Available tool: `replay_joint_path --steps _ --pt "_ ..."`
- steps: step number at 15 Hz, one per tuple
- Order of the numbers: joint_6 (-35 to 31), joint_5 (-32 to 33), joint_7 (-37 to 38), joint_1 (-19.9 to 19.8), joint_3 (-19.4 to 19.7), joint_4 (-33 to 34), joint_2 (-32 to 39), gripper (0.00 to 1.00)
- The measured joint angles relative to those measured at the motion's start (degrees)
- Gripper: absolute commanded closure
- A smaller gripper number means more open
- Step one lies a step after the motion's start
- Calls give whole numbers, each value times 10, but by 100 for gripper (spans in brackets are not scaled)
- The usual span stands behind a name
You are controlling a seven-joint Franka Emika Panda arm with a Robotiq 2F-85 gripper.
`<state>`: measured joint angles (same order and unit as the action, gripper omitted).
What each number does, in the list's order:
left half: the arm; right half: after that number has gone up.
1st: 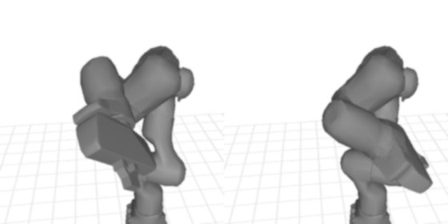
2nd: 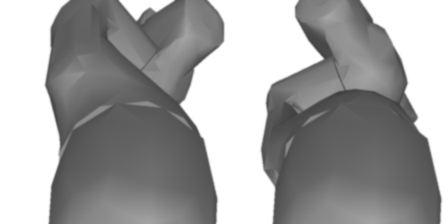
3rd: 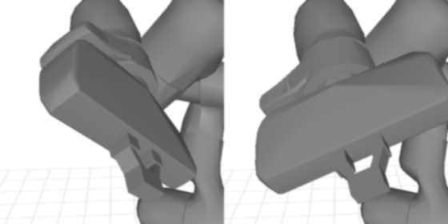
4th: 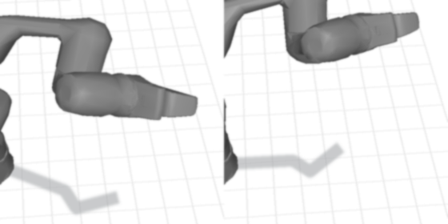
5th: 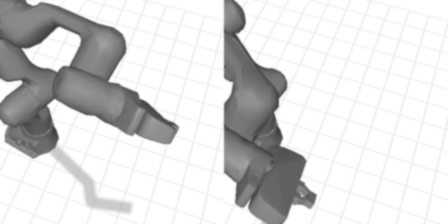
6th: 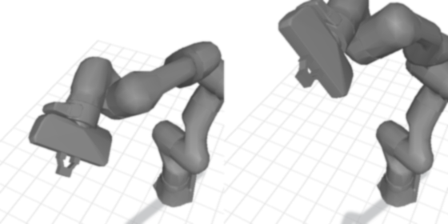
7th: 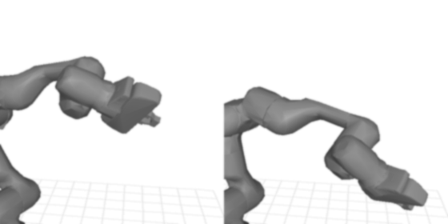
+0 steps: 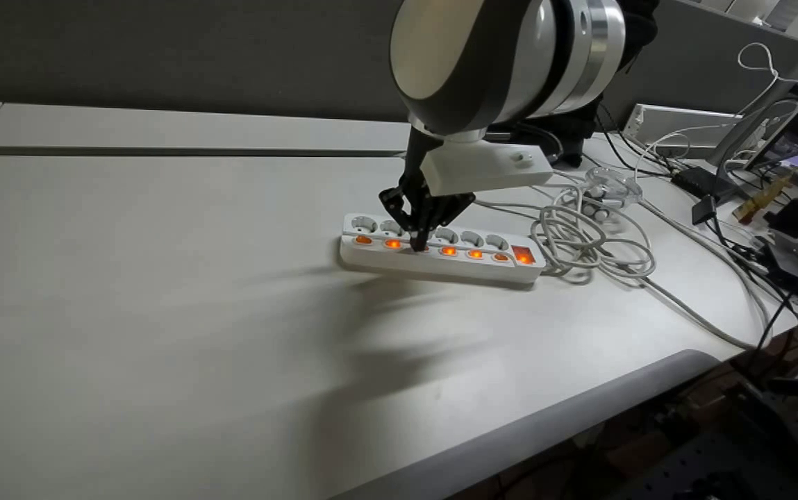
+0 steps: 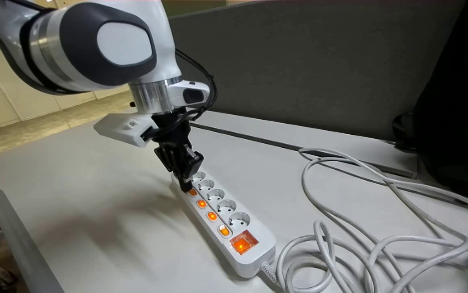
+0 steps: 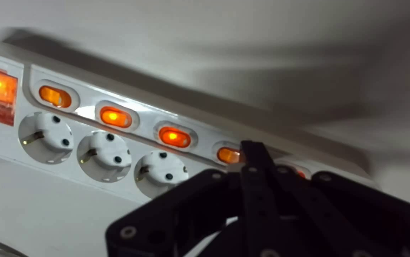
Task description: Switch on the socket third from the right
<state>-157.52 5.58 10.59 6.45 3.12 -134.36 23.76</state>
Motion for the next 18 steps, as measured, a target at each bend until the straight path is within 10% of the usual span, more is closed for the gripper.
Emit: replay_joint_path --steps 18 --pt "-1 -31 0 -1 5 2 3 100"
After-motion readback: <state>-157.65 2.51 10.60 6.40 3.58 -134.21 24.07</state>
